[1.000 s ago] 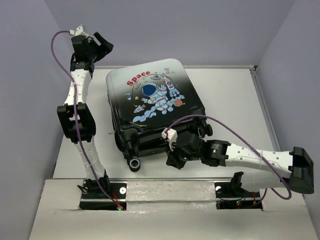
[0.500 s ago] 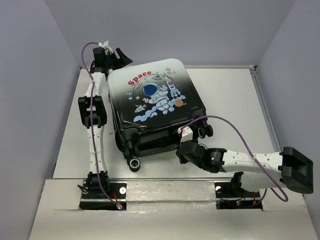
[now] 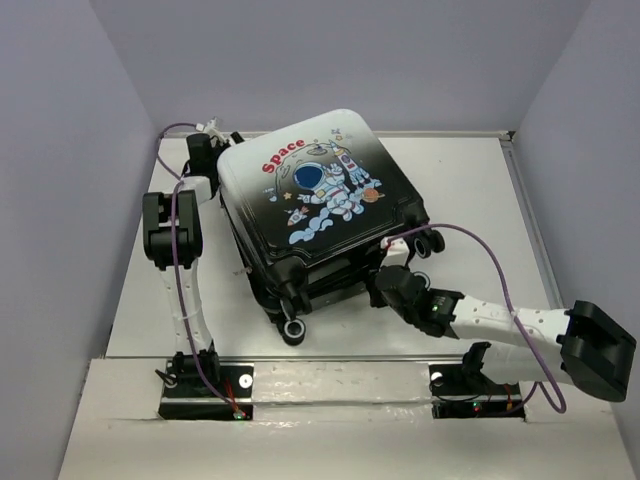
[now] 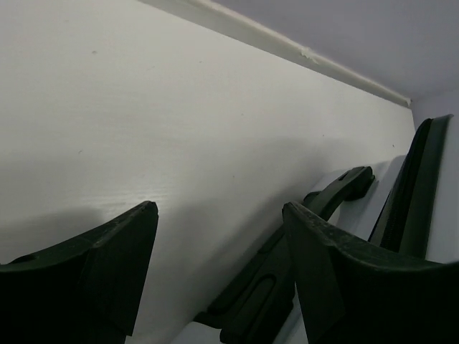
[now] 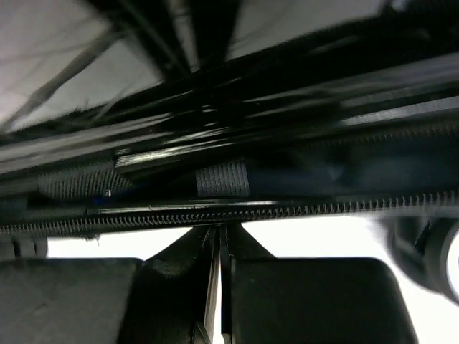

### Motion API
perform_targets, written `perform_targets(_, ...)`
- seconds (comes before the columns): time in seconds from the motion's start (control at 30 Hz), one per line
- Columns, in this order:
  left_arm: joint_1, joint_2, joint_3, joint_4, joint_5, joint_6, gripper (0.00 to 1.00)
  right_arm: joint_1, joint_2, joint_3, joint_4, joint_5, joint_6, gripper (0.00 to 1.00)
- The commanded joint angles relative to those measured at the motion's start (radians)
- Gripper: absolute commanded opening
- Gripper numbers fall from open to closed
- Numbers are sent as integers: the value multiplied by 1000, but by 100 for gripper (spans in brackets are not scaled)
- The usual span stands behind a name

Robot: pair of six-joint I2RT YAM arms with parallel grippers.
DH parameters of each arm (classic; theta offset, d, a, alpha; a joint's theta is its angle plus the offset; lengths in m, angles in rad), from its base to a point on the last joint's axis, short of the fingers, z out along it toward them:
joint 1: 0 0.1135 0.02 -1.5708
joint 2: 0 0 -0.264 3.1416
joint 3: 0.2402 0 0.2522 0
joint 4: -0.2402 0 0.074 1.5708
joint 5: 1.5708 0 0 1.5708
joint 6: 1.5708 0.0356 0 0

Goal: Pack the luggage

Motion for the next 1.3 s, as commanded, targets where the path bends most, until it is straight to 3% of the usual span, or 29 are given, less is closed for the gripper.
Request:
perform_targets(0.0, -88, -253, -306, 213, 129, -44, 82, -161, -29, 51, 309, -65, -92, 7)
perform_targets(0.03, -88, -254, -366, 242, 112, -44, 82, -178, -37, 51, 319, -83, -108, 7)
perform_targets(0.17, -97, -503, -653, 343, -48, -124, 82, -289, -52, 117, 332, -227, -177, 7)
perform_targets(0.27, -118, -690, -872, 350, -210, -185, 82, -443, 20, 215, 339, -491, -169, 7)
perform_targets(0.33, -148, -848, -1065, 306, -315, -190, 80, -528, 142, 337, 357, -730, -146, 7)
perform_targets(0.4, -196, -969, -1121, 197, -412, -141, 79, -543, 329, 475, 319, -935, -146, 7)
perform_targets(0.43, -265, -1107, -1153, 143, -535, -130, 80, -543, 395, 560, 279, -977, -154, 9)
perform_targets(0.5, -325, -1247, -1249, 59, -619, -119, 80, -543, 591, 829, 158, -1090, -145, 12)
perform_targets(0.53, -385, -1395, -1279, 19, -653, -127, 80, -543, 650, 914, 132, -1123, -116, 20)
perform_targets(0.6, -427, -1540, -1325, -104, -737, -136, 80, -543, 750, 1154, 14, -1149, -84, 38)
perform_targets(0.63, -451, -1674, -1336, -186, -759, -148, 80, -543, 820, 1218, -15, -1148, -65, 59)
perform_targets(0.73, -456, -1870, -1319, -323, -800, -147, 79, -553, 881, 1406, -173, -1050, -88, 89)
perform_targets(0.83, -456, -1967, -1293, -370, -814, -127, 79, -565, 855, 1458, -255, -952, -129, 98)
perform_targets(1.0, -461, -2009, -1252, -376, -768, -131, 78, -576, 683, 1346, -290, -742, -220, 95)
perform_targets(1.1, -461, -2032, -1259, -368, -704, -136, 78, -576, 512, 1198, -274, -685, -292, 86)
perform_targets(1.2, -461, -2042, -1268, -353, -675, -138, 78, -576, 363, 1044, -258, -741, -338, 66)
perform_targets(1.23, -461, -2035, -1270, -348, -673, -138, 76, -576, 247, 896, -223, -817, -343, 44)
perform_targets(1.27, -462, -2032, -1270, -350, -673, -138, 76, -576, 182, 807, -193, -852, -338, 35)
